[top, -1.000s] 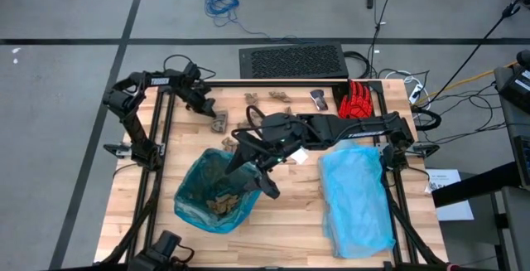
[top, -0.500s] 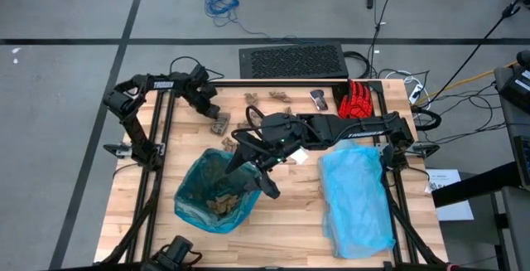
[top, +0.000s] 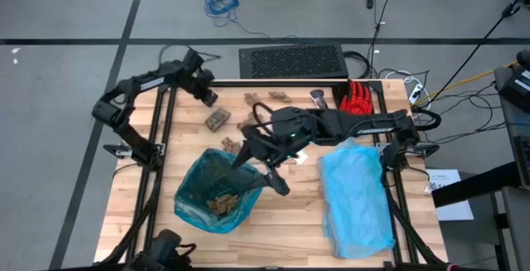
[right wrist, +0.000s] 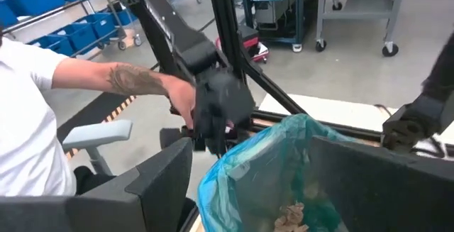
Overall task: Place trash/remove bag and relplace
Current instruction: Put the cardboard piece into the trash bin
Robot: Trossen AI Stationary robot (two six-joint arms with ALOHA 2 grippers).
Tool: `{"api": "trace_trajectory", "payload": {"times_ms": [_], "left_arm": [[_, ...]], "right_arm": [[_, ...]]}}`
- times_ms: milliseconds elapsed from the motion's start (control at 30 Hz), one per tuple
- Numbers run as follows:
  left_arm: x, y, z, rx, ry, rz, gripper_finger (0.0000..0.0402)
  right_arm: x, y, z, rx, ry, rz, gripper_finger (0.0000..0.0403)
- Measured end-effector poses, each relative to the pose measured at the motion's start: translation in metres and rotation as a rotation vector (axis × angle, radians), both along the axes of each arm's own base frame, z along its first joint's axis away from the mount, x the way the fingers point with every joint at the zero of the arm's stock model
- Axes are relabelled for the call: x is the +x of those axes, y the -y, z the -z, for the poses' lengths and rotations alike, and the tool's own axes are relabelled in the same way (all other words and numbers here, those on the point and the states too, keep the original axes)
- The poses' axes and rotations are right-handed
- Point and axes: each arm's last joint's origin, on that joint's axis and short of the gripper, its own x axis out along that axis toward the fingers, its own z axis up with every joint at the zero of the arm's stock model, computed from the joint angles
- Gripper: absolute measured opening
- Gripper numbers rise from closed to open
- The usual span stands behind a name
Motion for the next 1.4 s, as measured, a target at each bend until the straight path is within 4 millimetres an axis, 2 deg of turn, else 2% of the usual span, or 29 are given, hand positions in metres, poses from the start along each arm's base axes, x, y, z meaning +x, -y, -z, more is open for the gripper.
{"api": "trace_trajectory", "payload": {"times_ms": [200, 367, 567, 700, 833, 933, 1067, 1167, 1300, 1400], "left_arm": [[-0.015, 0.005, -0.069, 0.161, 0.087, -0.037, 0.0001], [-0.028, 0.021, -0.119, 0.275, 0.145, -0.055, 0.0], [-0.042, 0.051, -0.167, 0.393, 0.208, -0.052, 0.0], [-0.051, 0.072, -0.18, 0.43, 0.227, -0.048, 0.0], [-0.057, 0.081, -0.18, 0.4, 0.166, -0.1, 0.0], [-0.06, 0.081, -0.171, 0.356, 0.061, -0.169, 0.0], [-0.058, 0.075, -0.146, 0.285, -0.02, -0.189, 0.0], [-0.055, 0.069, -0.123, 0.222, -0.063, -0.187, 0.0], [-0.051, 0.059, -0.093, 0.167, -0.095, -0.208, 0.0], [-0.049, 0.054, -0.078, 0.16, -0.098, -0.206, 0.0]], "right_arm": [[-0.02, 0.004, -0.014, -0.045, 0.008, -0.001, 0.0274], [-0.035, 0.009, -0.017, -0.133, -0.044, 0.066, 0.0274], [-0.055, 0.025, -0.018, -0.207, -0.126, 0.106, 0.0274], [-0.061, 0.048, -0.009, -0.247, -0.245, 0.139, 0.0274], [-0.059, 0.076, 0.007, -0.308, -0.345, 0.123, 0.0267], [-0.055, 0.105, 0.032, -0.28, -0.404, 0.059, 0.0245], [-0.054, 0.15, 0.083, -0.146, -0.469, -0.038, 0.0201], [-0.057, 0.176, 0.128, -0.02, -0.476, -0.091, 0.0166], [-0.067, 0.196, 0.184, 0.026, -0.504, -0.059, 0.011], [-0.071, 0.204, 0.209, 0.024, -0.477, -0.034, 0.0067]]}}
